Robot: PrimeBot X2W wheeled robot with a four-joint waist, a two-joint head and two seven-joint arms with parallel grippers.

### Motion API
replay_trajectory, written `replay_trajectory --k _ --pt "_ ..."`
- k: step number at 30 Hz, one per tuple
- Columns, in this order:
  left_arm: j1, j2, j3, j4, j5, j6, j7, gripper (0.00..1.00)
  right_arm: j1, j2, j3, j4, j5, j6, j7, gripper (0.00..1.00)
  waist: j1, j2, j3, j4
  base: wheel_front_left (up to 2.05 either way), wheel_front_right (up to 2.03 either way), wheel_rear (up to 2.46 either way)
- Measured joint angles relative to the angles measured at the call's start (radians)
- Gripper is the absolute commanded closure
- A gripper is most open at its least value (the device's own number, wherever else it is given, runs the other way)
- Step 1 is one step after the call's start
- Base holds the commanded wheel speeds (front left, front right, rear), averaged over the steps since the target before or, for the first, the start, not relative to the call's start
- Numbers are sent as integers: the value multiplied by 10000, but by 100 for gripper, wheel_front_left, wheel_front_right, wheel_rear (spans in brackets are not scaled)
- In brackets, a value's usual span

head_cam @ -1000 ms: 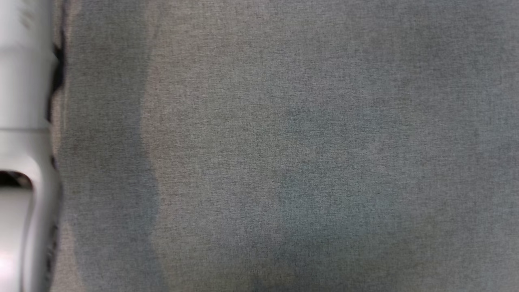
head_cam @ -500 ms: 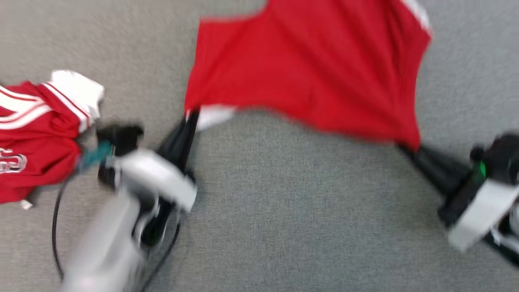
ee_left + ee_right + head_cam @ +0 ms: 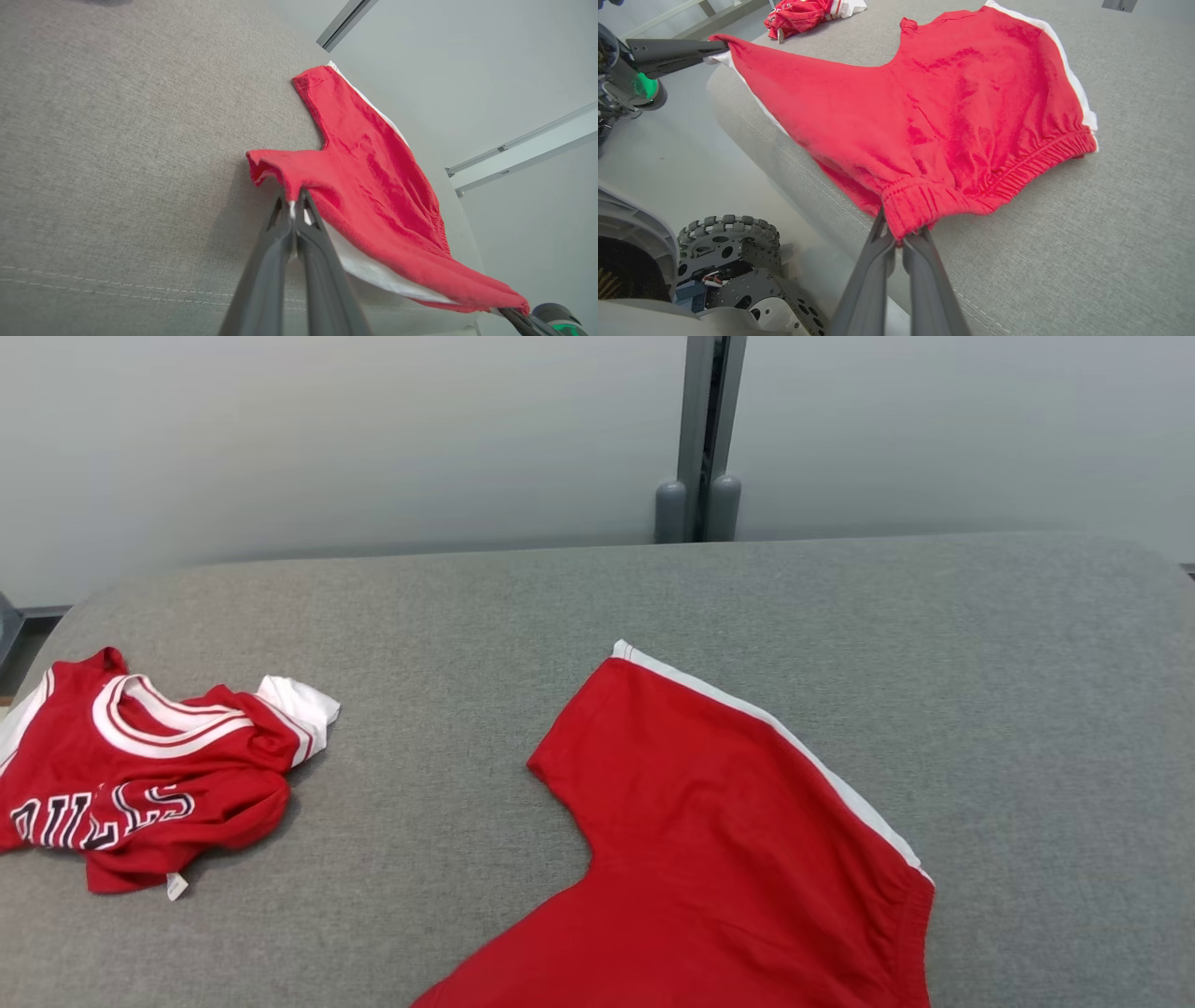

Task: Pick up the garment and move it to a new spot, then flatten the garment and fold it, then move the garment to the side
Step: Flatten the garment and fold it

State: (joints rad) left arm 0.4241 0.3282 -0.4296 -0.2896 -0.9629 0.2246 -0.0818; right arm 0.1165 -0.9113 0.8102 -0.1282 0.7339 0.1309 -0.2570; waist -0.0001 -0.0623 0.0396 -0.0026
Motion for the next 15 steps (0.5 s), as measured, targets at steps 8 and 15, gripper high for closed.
replay_trajectory --k 8,15 --pt "-1218 744 -75 -756 414 508 1315 100 -317 1331 -472 38 -221 0 268 100 0 0 136 -675 0 0 0" --pt "-4025 1367 142 -897 729 842 3033 100 -1969 2205 -314 790 376 0 203 100 0 0 1276 -1211 0 0 0"
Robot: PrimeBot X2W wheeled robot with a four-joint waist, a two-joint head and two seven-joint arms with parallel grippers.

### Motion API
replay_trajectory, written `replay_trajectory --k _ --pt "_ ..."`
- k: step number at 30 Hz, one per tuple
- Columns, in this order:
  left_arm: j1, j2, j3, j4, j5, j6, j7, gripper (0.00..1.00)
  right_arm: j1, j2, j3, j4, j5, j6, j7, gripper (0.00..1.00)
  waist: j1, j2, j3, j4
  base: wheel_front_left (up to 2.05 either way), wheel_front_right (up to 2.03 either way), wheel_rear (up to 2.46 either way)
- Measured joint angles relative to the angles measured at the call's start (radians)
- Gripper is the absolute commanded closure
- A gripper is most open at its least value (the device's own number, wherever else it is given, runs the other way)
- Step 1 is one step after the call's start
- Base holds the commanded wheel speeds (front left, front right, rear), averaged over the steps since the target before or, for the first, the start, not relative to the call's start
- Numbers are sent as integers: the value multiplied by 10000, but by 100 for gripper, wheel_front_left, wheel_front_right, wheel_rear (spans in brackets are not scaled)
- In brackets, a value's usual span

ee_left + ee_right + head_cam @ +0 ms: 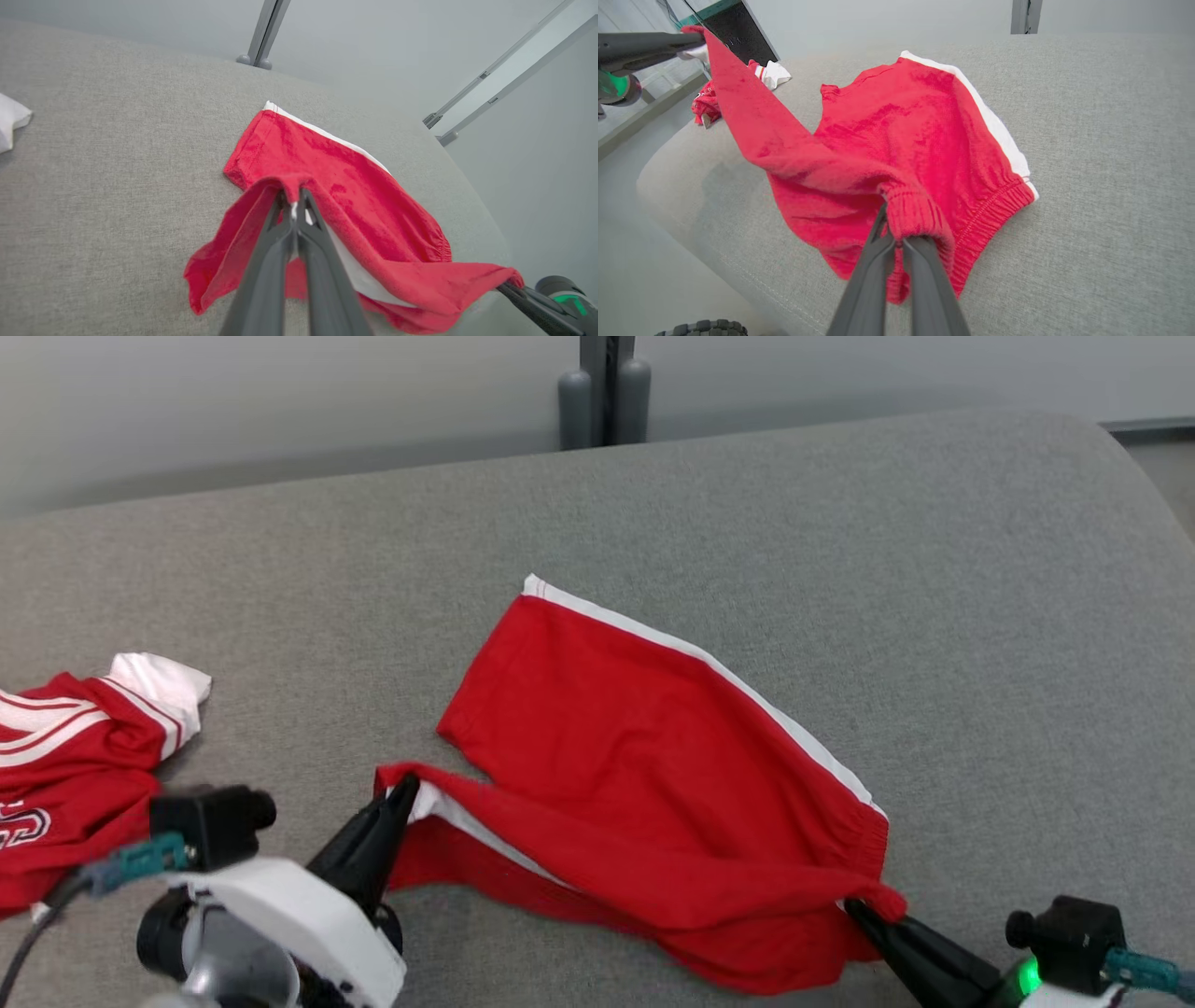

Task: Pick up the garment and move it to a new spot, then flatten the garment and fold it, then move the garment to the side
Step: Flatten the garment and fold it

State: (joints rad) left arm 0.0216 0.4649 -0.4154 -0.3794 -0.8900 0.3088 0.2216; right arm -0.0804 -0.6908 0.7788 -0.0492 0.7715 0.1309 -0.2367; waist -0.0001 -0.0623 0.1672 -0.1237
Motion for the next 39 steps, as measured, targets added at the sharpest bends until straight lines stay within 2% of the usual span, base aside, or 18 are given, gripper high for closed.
replay_trajectory --k 5,8,9,10,13,15,17,26,27,28,29,30,36,38,39 --pt "-2294 479 -127 303 42 105 1871 100 -1330 623 441 579 890 0 -104 100 0 0 941 -428 0 0 0" --pt "-3610 698 -360 848 46 69 2938 100 -1865 788 755 913 1448 0 -146 100 0 0 1398 -703 0 0 0" --pt "-4463 708 -479 1310 10 -13 3536 100 -2207 836 901 1016 1768 0 -192 100 0 0 1643 -887 0 0 0" --pt "-4463 708 -479 1310 10 -13 3536 100 -2207 836 901 1016 1768 0 -192 100 0 0 1643 -887 0 0 0" --pt "-6000 502 -909 2378 59 -240 4512 100 -2805 809 991 1193 2151 -2 -201 100 1 0 2031 -1240 0 0 0" --pt "-6324 405 -1011 2669 59 -276 4711 100 -2917 825 909 1202 2174 0 -203 100 0 0 2118 -1323 0 0 0" --pt "-7212 132 -1195 3601 148 -372 5001 100 -3230 947 953 1160 2280 -2 -203 100 0 0 2356 -1547 0 0 0" --pt "-8595 -48 -1574 5691 589 -796 5235 100 -3602 1080 851 1016 2468 -2 -205 100 0 0 2733 -2062 0 0 0" --pt "-8606 -67 -1641 5879 627 -819 5271 100 -3602 1099 817 1057 2445 -2 -205 86 0 0 2752 -2094 0 0 0" --pt "-8601 -104 -1687 6086 623 -880 5265 90 -3602 1127 777 1089 2359 -2 -205 60 0 0 2765 -2128 0 0 0" --pt "-8597 -159 -1714 6245 617 -917 5219 52 -3601 1162 734 1137 2263 -2 -205 0 0 0 2771 -2154 0 0 0" --pt "-8591 -221 -1714 6376 608 -961 5143 0 -3601 1185 715 1187 2125 -2 -205 0 0 0 2774 -2175 0 0 0" --pt "-8408 -389 -1593 6811 529 -1154 4387 0 -3480 1091 431 1538 874 0 -205 0 0 0 2668 -2222 0 0 0" --pt "-8213 -276 -1434 6631 832 -1360 3191 0 -3114 1030 -132 1469 -171 -2 -205 0 0 0 2508 -2235 0 0 0" --pt "-8213 -276 -1434 6631 832 -1360 3191 0 -3114 1030 -132 1469 -171 -2 -205 0 0 0 2508 -2235 0 0 0"
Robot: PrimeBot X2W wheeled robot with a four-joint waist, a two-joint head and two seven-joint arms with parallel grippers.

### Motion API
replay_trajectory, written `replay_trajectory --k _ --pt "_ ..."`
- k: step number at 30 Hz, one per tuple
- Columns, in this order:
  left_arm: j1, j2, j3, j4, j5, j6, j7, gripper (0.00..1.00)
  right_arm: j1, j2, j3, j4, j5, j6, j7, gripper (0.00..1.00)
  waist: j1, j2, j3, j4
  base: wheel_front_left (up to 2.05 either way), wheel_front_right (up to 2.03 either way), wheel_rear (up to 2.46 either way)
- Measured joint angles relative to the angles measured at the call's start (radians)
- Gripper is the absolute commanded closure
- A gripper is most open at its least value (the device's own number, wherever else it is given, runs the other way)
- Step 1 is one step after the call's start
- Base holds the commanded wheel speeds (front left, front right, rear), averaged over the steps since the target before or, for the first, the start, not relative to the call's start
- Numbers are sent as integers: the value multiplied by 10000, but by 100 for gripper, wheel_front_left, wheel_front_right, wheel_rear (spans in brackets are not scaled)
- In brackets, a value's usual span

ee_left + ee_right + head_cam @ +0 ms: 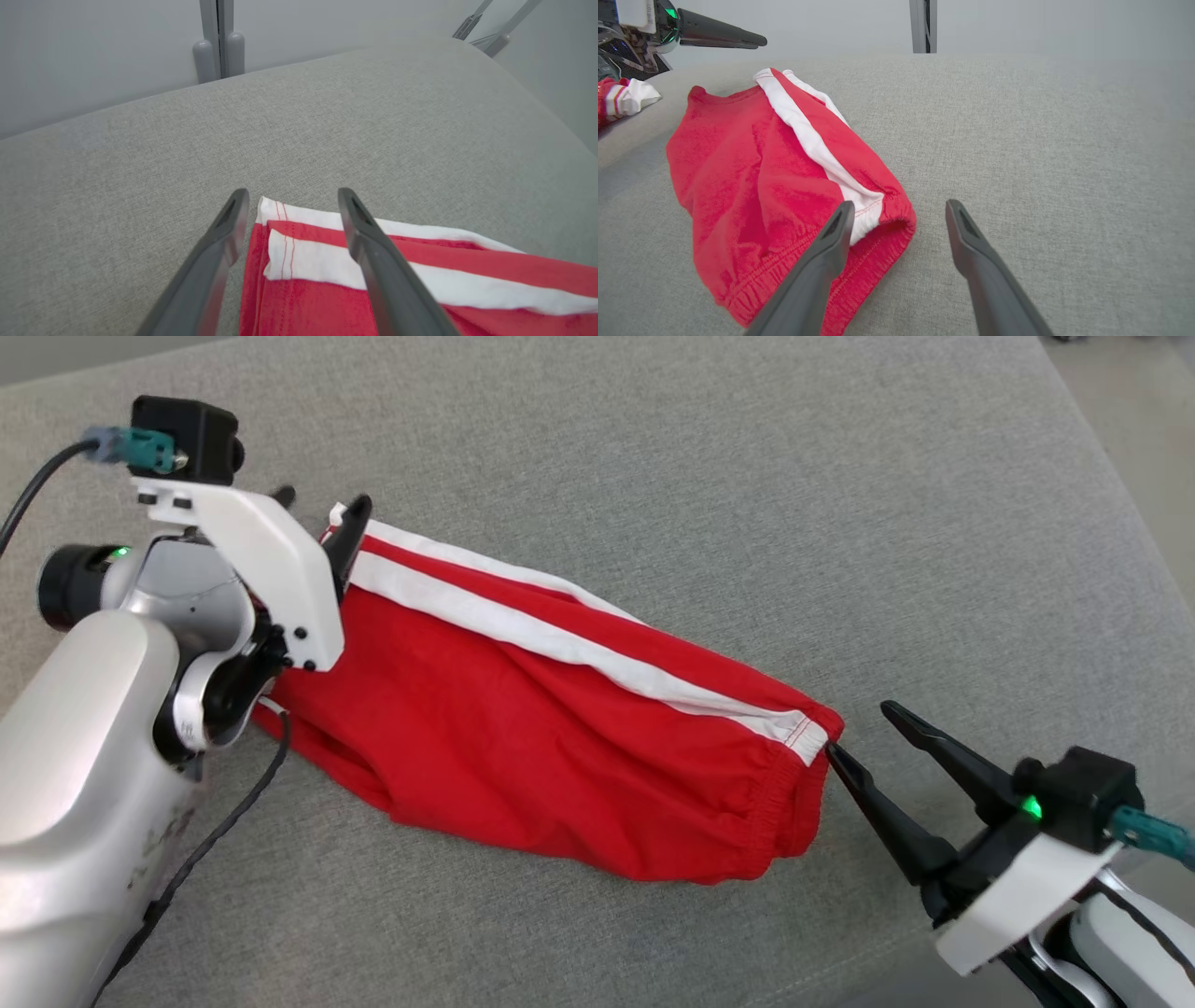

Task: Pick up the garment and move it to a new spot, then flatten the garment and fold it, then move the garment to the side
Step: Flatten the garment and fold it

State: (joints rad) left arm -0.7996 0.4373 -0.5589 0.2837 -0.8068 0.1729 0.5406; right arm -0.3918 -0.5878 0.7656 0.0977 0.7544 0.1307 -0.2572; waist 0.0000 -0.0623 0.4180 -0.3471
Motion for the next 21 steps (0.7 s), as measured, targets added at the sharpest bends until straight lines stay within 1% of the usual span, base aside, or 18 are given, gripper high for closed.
replay_trajectory --k 1,2,4,6,7,10,12,13,15,17,19,21 --pt "101 146 10 -215 217 -148 -481 0 191 13 -303 -77 -382 0 0 0 0 0 -64 -17 0 0 0" --pt "263 261 69 -428 385 -174 -959 0 412 27 -608 -150 -780 2 0 0 -1 0 -132 -33 0 0 0" --pt "872 416 159 -840 610 -107 -1766 0 975 77 -1406 -272 -1616 2 -2 0 0 0 -285 -52 0 0 0" --pt "1657 499 102 -1141 765 -15 -2334 0 1663 297 -2422 -533 -2393 2 0 0 0 0 -414 -28 0 0 0" --pt "2014 512 42 -1225 813 0 -2568 0 1990 441 -3041 -711 -2847 2 -2 0 -1 0 -452 16 0 0 0" --pt "2805 462 -161 -1066 947 54 -3099 0 2857 1174 -4589 -1264 -4034 2 -2 0 0 0 -516 153 0 0 0" --pt "2978 424 -372 -706 1223 56 -3405 0 3400 1519 -5256 -1494 -4893 2 -2 0 0 0 -536 220 0 0 0" --pt "2986 387 -456 -477 1363 75 -3511 0 3580 1791 -5565 -1616 -5150 2 -2 0 0 0 -539 245 0 0 0" --pt "2989 234 -593 -21 1503 150 -3638 0 3754 2157 -5985 -1873 -5712 2 -4 0 0 0 -550 263 0 0 0" --pt "3000 25 -608 328 1398 221 -3590 0 3928 2441 -6230 -2006 -5950 2 -12 0 0 0 -587 254 0 0 0" --pt "2994 -142 -602 573 1212 222 -3386 0 4110 2554 -6263 -2075 -6149 2 -13 0 0 0 -633 249 0 0 0" --pt "2927 -128 -673 763 1200 236 -3114 0 4214 2633 -6282 -2094 -6251 2 -13 0 -1 0 -705 254 0 0 0"
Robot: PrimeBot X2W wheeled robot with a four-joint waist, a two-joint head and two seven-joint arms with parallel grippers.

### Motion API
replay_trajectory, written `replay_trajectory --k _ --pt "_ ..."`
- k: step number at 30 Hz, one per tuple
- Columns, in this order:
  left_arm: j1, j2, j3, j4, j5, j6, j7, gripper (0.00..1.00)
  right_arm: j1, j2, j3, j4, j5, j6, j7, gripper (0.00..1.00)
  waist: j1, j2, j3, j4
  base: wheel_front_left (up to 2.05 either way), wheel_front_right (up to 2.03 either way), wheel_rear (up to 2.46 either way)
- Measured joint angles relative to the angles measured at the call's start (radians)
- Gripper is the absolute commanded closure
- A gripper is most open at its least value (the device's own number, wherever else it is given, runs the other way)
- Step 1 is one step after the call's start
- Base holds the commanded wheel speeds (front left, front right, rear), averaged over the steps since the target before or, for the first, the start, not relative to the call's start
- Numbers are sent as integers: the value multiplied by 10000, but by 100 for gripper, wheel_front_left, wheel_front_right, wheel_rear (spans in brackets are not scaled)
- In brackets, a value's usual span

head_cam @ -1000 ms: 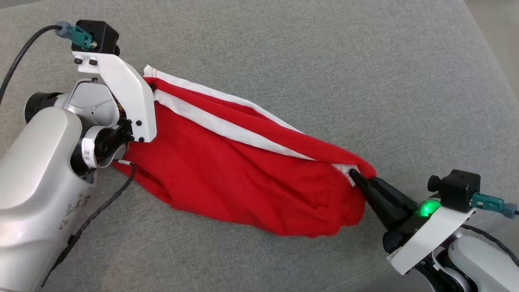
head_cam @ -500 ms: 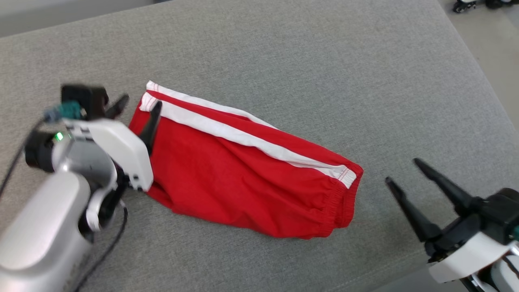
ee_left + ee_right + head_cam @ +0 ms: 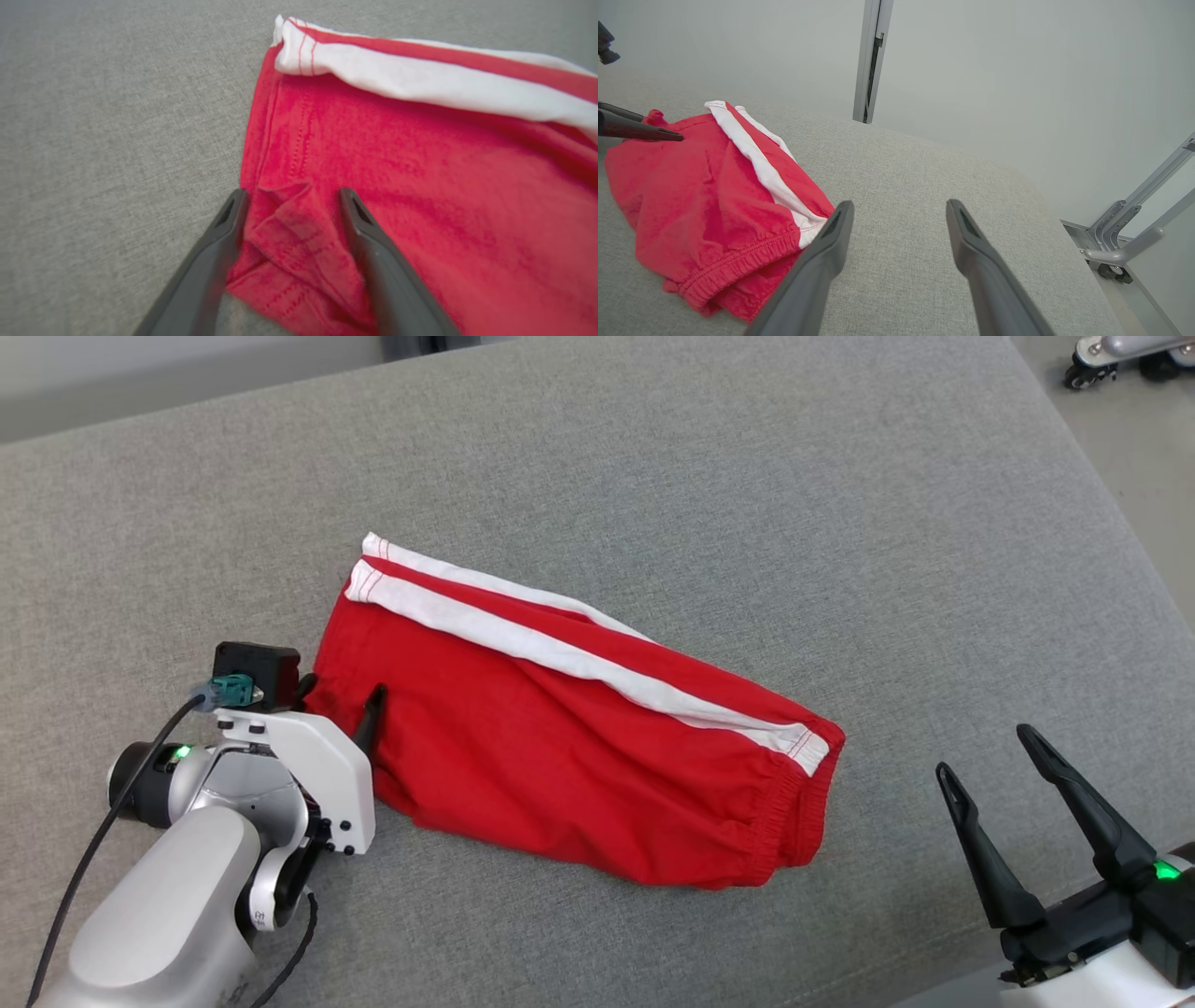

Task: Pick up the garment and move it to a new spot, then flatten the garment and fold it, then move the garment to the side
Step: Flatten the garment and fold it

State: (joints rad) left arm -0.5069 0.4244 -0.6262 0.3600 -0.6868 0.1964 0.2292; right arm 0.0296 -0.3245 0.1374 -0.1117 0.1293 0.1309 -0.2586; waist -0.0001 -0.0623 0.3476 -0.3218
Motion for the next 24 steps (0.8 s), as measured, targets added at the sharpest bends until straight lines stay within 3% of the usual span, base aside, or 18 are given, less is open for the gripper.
replay_trajectory --k 9,10,11,18,24 --pt "76 56 -332 -171 -416 -31 1388 0 267 6 -71 8 -81 0 0 0 1 0 -456 81 0 0 0" --pt "77 58 -372 -232 -447 -46 1522 64 271 8 -69 10 -81 0 0 0 0 0 -478 98 0 0 0" --pt "81 50 -405 -272 -451 -88 1547 100 271 10 -61 10 -81 0 0 0 0 0 -493 116 0 0 0" --pt "280 -104 -468 -443 -458 -151 1187 100 355 10 -27 42 -77 0 0 0 1 0 -564 362 0 0 0" --pt "1812 -17 33 -1649 -688 543 50 100 673 -121 -151 144 -77 0 0 0 1 0 -849 870 0 0 0"
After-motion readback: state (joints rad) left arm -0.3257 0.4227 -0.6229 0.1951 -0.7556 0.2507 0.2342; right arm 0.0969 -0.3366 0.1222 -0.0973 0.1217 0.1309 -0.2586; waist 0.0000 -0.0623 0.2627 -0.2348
